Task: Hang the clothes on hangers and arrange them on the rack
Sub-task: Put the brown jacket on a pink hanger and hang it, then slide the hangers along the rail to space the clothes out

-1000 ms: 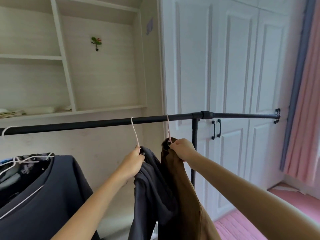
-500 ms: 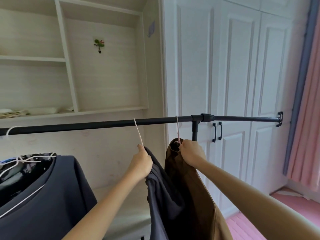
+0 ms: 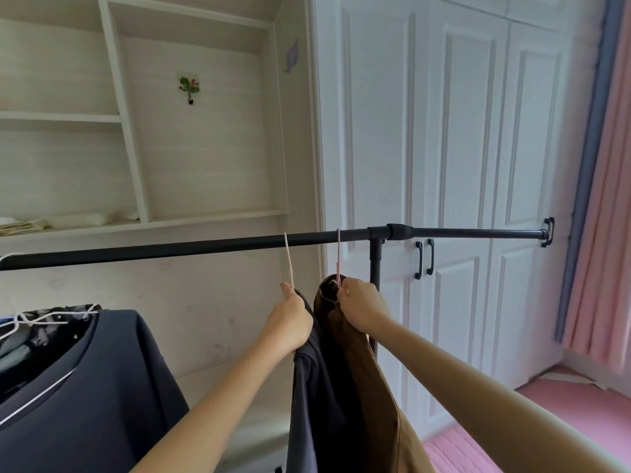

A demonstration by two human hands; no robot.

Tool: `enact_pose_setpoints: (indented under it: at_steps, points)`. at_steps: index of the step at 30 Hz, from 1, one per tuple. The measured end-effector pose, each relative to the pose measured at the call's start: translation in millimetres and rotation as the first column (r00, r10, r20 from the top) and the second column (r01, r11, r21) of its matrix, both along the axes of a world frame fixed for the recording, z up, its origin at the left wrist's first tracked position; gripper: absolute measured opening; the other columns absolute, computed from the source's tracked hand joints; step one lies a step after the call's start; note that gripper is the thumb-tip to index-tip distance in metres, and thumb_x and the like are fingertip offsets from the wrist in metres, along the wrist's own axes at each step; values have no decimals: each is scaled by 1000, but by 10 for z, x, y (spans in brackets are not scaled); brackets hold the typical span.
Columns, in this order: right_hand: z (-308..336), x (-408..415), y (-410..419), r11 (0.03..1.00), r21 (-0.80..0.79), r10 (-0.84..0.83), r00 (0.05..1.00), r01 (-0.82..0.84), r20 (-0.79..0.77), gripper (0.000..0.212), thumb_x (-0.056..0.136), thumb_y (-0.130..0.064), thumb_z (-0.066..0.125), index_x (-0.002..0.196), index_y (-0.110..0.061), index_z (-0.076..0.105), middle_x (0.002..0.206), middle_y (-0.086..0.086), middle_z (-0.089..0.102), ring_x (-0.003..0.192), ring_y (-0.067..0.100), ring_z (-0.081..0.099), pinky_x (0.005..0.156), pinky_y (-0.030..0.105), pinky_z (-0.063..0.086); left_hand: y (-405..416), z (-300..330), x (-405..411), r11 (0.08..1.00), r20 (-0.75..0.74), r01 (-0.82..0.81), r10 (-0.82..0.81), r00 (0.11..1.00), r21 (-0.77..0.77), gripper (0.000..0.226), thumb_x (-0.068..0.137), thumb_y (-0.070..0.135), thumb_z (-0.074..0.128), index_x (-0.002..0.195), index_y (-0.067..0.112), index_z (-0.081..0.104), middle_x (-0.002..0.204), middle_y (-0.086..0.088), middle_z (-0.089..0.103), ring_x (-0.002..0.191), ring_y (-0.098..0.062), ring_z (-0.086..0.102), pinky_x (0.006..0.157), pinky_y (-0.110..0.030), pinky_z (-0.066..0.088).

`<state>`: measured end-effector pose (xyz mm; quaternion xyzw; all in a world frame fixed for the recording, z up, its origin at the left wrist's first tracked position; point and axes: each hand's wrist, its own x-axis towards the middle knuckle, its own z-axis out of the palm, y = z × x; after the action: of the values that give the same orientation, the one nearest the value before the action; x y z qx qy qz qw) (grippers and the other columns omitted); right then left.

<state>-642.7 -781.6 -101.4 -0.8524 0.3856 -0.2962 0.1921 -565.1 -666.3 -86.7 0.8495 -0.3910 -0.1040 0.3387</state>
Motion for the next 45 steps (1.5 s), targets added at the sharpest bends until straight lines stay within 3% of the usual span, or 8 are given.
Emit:
enact_pose_setpoints:
  at_steps: [3,7,10,14,20,29,34,45]
  points:
    - [4,4,11,999,5,39,999,-39,8,31,99,-20,33,96,-9,62,91,10,67,83,29,64,75,40,54,-6,-35,18,1000,20,-16,16,1000,-1,70,99,7,30,151,11,-17,120,-19,60,68,-16,54,71,-27,40]
    - [-19,-21,32,990,42,130,989,-133,66,27,99,-22,37,92,-11,61,88,8,67,81,25,64,74,40,54,-15,-77,129,998,-29,-61,60,998,-31,68,98,8,29,152,14,-12,131,-23,53,109,-36,61,74,-38,53]
    - [-20,-36,43,986,62,151,985,-157,86,27,99,-23,37,93,-12,61,86,6,66,79,22,64,74,38,54,4,-90,168,995,-74,-91,87,993,-43,68,98,6,29,153,14,-11,137,-22,48,100,-30,61,50,-21,40]
    - [-64,-63,88,991,68,107,987,-116,118,19,97,-23,39,102,-17,57,89,2,66,78,20,63,72,38,54,66,-77,162,994,-105,-90,83,991,-64,66,100,11,29,153,13,-11,137,-21,49,88,-25,61,47,-19,36]
    - [178,78,444,965,-252,56,876,76,478,43,86,-6,50,127,-19,43,124,-2,47,109,15,45,87,34,47,268,-100,198,993,-137,-61,47,989,-97,71,100,37,33,152,21,-13,109,-14,64,80,-26,71,71,-39,61]
    - [306,771,1459,951,-228,297,818,-208,493,40,87,-8,52,123,-24,43,118,-8,45,106,10,46,80,27,45,1275,26,945,948,211,-190,246,946,-255,52,98,25,35,148,20,23,109,-10,67,79,-16,60,60,-31,44]
    - [228,1320,2069,950,-212,306,821,-230,482,37,89,-10,52,124,-21,44,122,-5,47,111,12,46,81,24,42,2158,91,1582,891,305,-196,336,891,-409,37,95,15,42,132,18,46,126,-2,56,111,-17,57,86,-33,48]
    - [60,2587,3300,954,35,248,853,-296,460,29,93,-23,50,121,-19,43,111,-2,53,103,20,54,82,33,45,3547,-74,2753,901,465,-196,374,803,-386,30,89,5,50,119,13,52,124,-7,53,113,-26,50,90,-36,44]
